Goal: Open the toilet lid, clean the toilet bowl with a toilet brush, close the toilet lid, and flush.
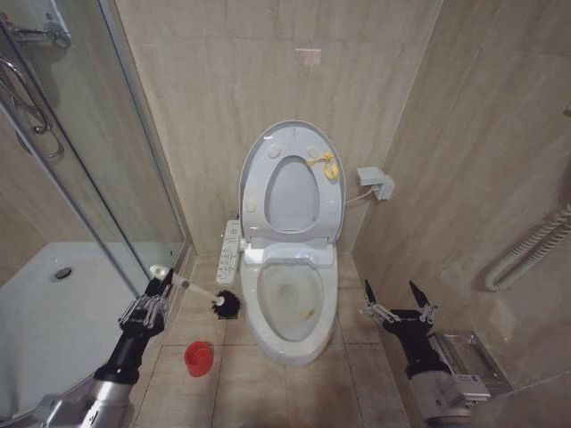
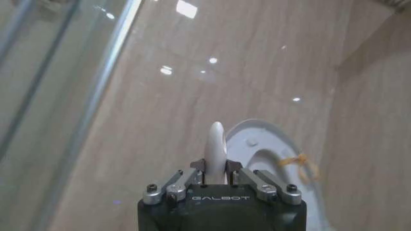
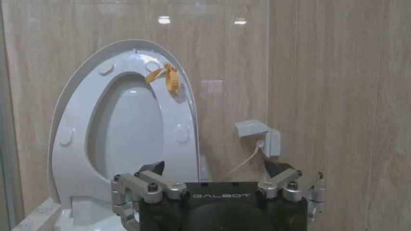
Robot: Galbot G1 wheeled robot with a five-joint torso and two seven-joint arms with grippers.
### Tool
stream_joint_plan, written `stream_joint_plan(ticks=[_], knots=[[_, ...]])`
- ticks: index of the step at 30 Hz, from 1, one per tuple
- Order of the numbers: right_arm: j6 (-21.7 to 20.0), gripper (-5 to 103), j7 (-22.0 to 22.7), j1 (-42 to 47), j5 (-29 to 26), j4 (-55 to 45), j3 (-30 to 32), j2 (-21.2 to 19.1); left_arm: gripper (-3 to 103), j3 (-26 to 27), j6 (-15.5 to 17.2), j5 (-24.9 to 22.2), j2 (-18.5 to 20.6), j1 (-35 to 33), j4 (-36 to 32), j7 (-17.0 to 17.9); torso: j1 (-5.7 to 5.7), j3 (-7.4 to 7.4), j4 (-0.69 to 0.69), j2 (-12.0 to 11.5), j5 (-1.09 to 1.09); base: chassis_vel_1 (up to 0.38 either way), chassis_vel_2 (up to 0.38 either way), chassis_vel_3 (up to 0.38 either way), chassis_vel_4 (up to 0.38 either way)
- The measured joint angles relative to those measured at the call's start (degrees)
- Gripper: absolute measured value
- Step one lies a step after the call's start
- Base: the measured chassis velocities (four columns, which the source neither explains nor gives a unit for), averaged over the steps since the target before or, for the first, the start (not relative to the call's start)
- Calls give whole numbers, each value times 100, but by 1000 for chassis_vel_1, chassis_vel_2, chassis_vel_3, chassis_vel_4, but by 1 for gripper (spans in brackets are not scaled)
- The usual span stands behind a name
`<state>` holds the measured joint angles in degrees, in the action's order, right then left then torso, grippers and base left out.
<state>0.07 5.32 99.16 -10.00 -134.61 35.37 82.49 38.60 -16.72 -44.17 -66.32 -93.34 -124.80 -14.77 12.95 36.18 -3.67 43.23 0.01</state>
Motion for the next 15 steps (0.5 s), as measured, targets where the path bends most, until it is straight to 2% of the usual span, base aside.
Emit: stream_joint_plan(ticks=[6,11,14,15], knots=[[0,100,0,0,0,0,0,0,21,-431,216,-394,442,769,346,-265,1,0,-2,-1,-1,0,0,0,0],[0,100,0,0,0,0,0,0,21,-651,265,-557,613,1077,630,-397,1,0,1,0,-1,0,0,0,0],[0,100,0,0,0,0,0,0,21,-908,191,-786,810,1550,1201,-793,1,0,1,0,-1,0,0,0,0],[0,100,0,0,0,0,0,0,21,-908,191,-786,810,1550,1201,-793,1,0,1,0,-1,0,0,0,0]])
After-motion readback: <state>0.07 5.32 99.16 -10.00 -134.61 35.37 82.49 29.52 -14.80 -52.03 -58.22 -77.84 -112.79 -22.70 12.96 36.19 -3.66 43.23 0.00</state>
